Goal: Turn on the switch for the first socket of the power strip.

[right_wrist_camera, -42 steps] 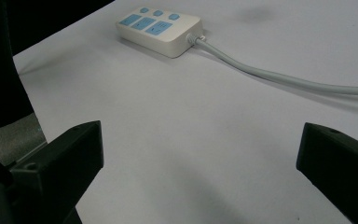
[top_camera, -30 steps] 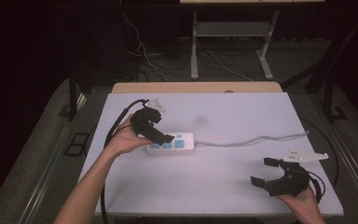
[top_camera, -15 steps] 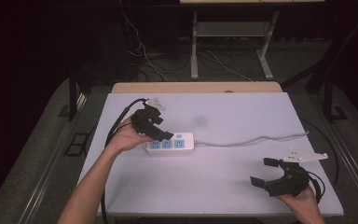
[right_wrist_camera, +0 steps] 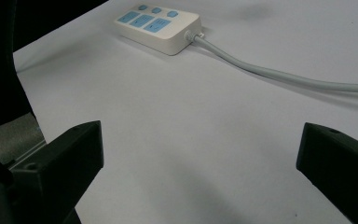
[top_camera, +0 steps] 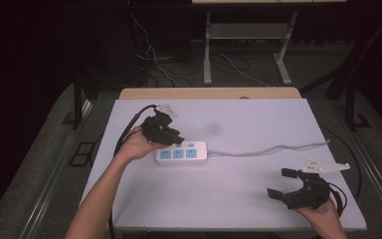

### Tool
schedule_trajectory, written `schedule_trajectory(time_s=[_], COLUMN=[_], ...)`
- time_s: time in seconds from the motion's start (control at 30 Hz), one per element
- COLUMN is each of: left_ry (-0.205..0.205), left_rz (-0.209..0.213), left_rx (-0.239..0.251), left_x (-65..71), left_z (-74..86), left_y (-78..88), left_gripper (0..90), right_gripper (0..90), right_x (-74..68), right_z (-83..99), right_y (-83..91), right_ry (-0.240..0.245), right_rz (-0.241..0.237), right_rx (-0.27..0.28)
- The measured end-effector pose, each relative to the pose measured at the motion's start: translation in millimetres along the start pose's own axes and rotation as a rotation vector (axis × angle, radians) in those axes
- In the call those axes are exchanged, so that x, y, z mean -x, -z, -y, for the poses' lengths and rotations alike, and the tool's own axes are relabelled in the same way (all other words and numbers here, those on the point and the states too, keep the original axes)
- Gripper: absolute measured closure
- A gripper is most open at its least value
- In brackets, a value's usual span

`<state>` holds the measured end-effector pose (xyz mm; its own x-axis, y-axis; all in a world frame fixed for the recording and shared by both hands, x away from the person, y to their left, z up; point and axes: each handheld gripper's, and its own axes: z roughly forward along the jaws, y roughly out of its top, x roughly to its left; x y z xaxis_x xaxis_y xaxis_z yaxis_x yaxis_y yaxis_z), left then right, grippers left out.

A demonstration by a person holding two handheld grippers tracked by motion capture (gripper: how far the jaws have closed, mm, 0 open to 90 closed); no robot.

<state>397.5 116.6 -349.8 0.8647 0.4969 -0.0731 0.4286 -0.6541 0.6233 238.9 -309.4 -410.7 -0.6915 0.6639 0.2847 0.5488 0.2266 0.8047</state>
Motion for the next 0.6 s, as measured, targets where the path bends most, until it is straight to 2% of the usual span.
schedule_trajectory(time_s=[0.07,0.1,0.13,0.17,0.23,0.6], left_ry=[0.004,0.002,0.0,0.001,0.002,-0.007], left_rz=[0.009,0.009,0.012,0.012,0.011,-0.001], left_rx=[0.0,-0.004,-0.005,-0.01,-0.018,-0.036], left_x=[-0.9,-1.4,-1.9,-2.3,-3.0,-5.0], left_z=[-0.1,-0.3,-0.4,-0.6,-0.8,-1.0], left_y=[-2.2,-3.2,-4.4,-5.4,-7.5,-19.6], left_gripper=[68.3,71.7,81.3,81.3,89.0,89.2], right_gripper=[0.3,0.2,0.3,0.3,0.2,0.2], right_x=[0.2,0.2,0.1,0.1,0.3,0.6], right_z=[0.0,0.1,0.3,0.3,0.3,0.7], right_y=[-0.1,-0.2,-0.2,-0.2,-0.3,-0.4], right_ry=[0.0,0.0,-0.001,-0.001,0.0,-0.001], right_rz=[0.0,0.0,-0.001,-0.001,-0.001,-0.003], right_rx=[0.0,-0.001,-0.003,-0.003,-0.004,-0.008])
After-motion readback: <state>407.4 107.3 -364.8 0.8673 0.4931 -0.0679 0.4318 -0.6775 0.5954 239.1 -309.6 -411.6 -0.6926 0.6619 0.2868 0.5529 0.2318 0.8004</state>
